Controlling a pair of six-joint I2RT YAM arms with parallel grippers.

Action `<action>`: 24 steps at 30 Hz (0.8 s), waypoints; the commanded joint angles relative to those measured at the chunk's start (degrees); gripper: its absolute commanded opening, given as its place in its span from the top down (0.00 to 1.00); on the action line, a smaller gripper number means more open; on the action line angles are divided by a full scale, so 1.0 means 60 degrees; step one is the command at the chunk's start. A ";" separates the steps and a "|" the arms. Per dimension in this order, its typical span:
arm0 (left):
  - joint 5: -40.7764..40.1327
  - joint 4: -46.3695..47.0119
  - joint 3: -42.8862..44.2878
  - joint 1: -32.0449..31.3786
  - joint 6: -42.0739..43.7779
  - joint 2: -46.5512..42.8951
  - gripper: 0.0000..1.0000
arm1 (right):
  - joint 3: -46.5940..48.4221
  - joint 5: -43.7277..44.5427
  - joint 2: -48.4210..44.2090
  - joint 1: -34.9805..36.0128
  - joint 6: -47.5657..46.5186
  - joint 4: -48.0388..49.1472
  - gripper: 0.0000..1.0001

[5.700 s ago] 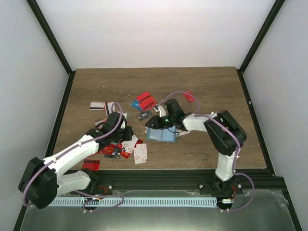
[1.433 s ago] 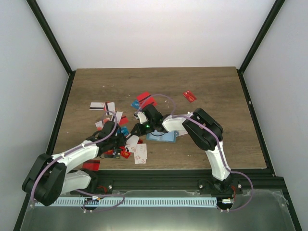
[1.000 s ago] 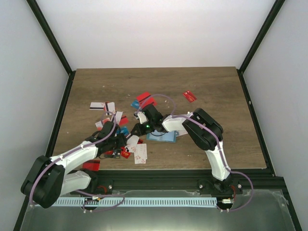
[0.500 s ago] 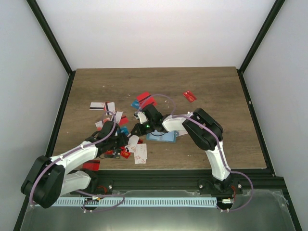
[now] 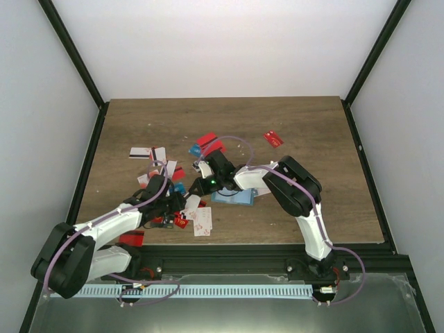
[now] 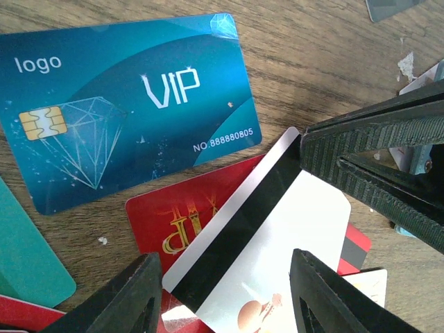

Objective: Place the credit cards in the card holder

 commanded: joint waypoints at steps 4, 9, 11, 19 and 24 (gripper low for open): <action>0.0232 0.0535 -0.0246 0.0020 -0.0100 0.0124 0.47 | -0.0158 0.0190 0.0456 -0.0041 -0.0050 -0.0458 0.93; 0.0370 0.0971 -0.0444 0.0018 -0.0239 0.0302 0.47 | -0.0201 0.0167 0.0471 -0.0041 -0.0049 -0.0439 0.95; 0.0395 0.1236 -0.0576 0.0020 -0.0328 0.0290 0.48 | -0.0250 0.0174 0.0468 -0.0041 -0.0037 -0.0405 0.96; 0.0893 0.2313 -0.1139 0.0046 -0.0828 -0.0189 0.55 | -0.0522 0.0193 0.0397 -0.0041 0.0027 -0.0248 0.96; 0.1221 0.2867 -0.1431 0.0124 -0.1065 -0.0399 0.61 | -0.0889 0.0190 0.0344 -0.0041 0.0188 0.0080 0.99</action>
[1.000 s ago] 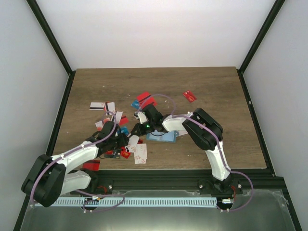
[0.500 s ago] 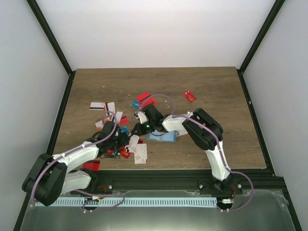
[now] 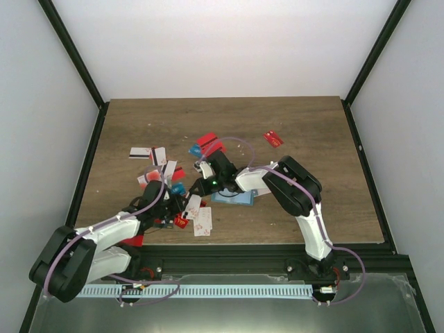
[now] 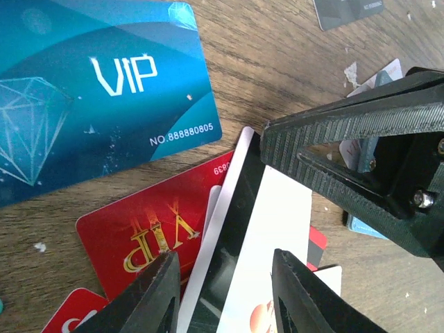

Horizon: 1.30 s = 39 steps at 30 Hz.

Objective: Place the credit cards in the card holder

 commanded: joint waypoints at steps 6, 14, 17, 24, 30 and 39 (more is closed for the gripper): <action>0.0710 0.0297 -0.0221 0.0099 -0.0076 0.0156 0.58 | -0.1098 0.0318 0.0181 0.0009 0.0465 -0.0008 0.99; 0.0698 -0.1402 0.0014 0.0110 -0.0039 0.0188 0.48 | -0.1790 0.0362 0.0102 0.0024 0.0880 0.0846 0.99; 0.0944 -0.1474 -0.0014 0.0103 -0.0066 0.0125 0.46 | -0.1955 0.0388 0.0165 0.0023 0.0973 0.1146 0.99; 0.1431 -0.1095 -0.0265 0.0109 -0.0354 0.0029 0.46 | -0.2165 0.0367 0.0385 0.0024 0.1074 0.1635 0.99; 0.1471 -0.1461 -0.0317 0.0100 -0.0588 -0.0291 0.46 | -0.2317 0.0468 0.0451 0.0025 0.1074 0.1809 0.99; 0.2289 0.0107 -0.0812 0.0093 -0.0496 -0.0887 0.45 | -0.2322 0.0342 0.0355 0.0035 0.0945 0.1878 0.99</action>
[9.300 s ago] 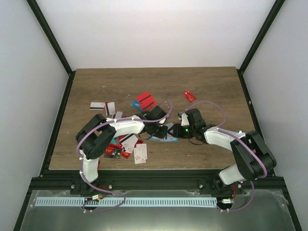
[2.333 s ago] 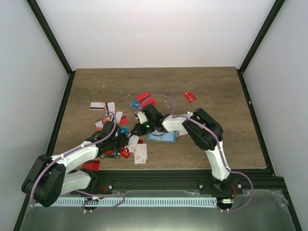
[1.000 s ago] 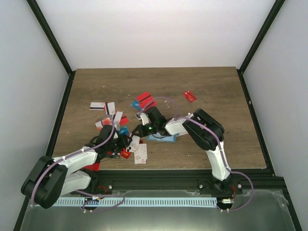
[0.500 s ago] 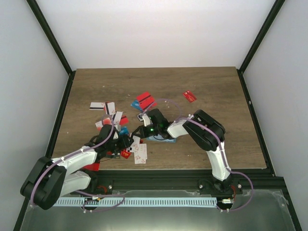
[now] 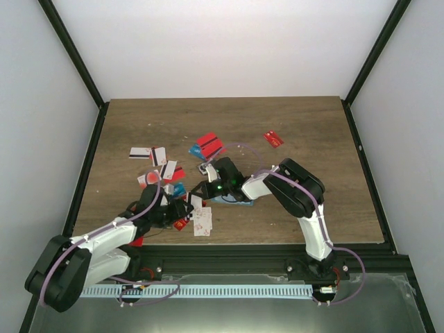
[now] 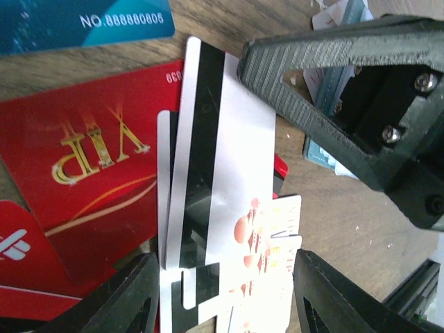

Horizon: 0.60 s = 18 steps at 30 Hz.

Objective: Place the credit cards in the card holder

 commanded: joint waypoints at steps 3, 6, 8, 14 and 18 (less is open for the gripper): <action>-0.0243 -0.0816 0.0153 0.0000 0.0509 -0.0317 0.45 | -0.0442 0.0102 0.0144 0.0122 -0.0363 -0.1456 0.99; -0.1244 -0.2014 0.0623 0.0005 0.0975 -0.0452 0.45 | -0.0236 0.0083 -0.0665 0.0259 -0.0609 -0.1957 0.97; -0.1519 -0.2288 0.0740 0.0006 0.1206 -0.0425 0.45 | -0.0149 0.0104 -0.1158 0.0332 -0.0689 -0.2291 0.93; -0.1149 -0.2122 0.0874 -0.0185 0.2020 0.0254 0.44 | -0.0476 0.1158 -0.2746 0.0716 -0.0674 -0.3533 0.84; -0.1468 -0.2000 0.0969 -0.0767 0.2152 0.0290 0.42 | -0.1076 0.2144 -0.3686 0.1214 -0.0318 -0.4288 0.79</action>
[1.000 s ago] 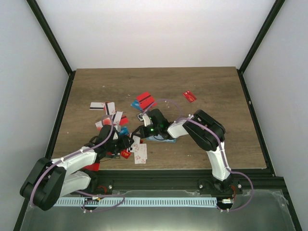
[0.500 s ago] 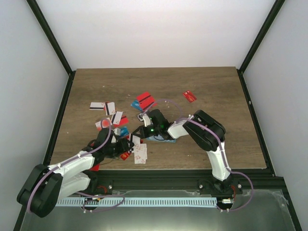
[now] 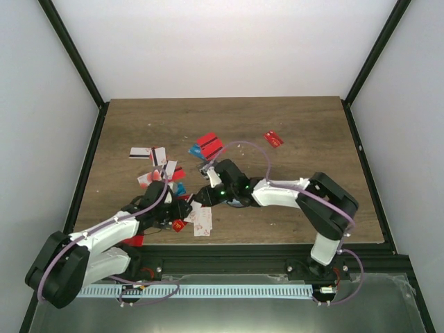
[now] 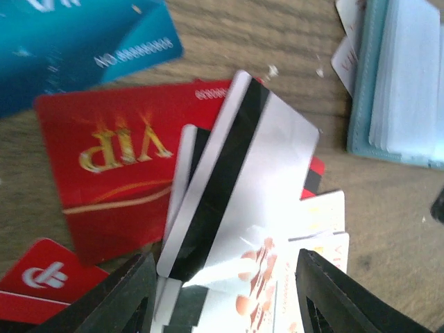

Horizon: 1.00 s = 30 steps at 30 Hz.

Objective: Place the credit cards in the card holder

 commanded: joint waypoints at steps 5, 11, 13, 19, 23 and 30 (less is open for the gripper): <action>-0.0717 -0.0160 0.0523 -0.1319 0.0687 0.0791 0.40 | -0.1650 0.2183 -0.2041 0.0869 0.1034 -0.1595 0.75; -0.1051 0.0100 0.1073 -0.2715 0.0579 0.1943 0.40 | -0.2667 0.3203 -0.3582 0.0878 0.1679 -0.2475 0.73; -0.1013 0.0125 0.1297 -0.3124 0.0598 0.2205 0.41 | -0.2889 0.3211 -0.3960 0.0878 0.1818 -0.2644 0.72; -0.0363 -0.0190 0.1647 -0.3538 0.0577 0.1357 0.40 | -0.3422 0.2466 -0.4643 0.0878 0.2191 -0.2315 0.72; -0.2785 -0.3052 0.2401 -0.3522 -0.0184 0.0294 0.38 | -0.3489 0.1892 -0.4755 0.1028 0.2183 -0.1807 0.70; -0.2892 -0.4624 0.2507 -0.3526 -0.0953 -0.0359 0.39 | -0.3758 0.2006 -0.4069 0.1259 0.2594 -0.1025 0.61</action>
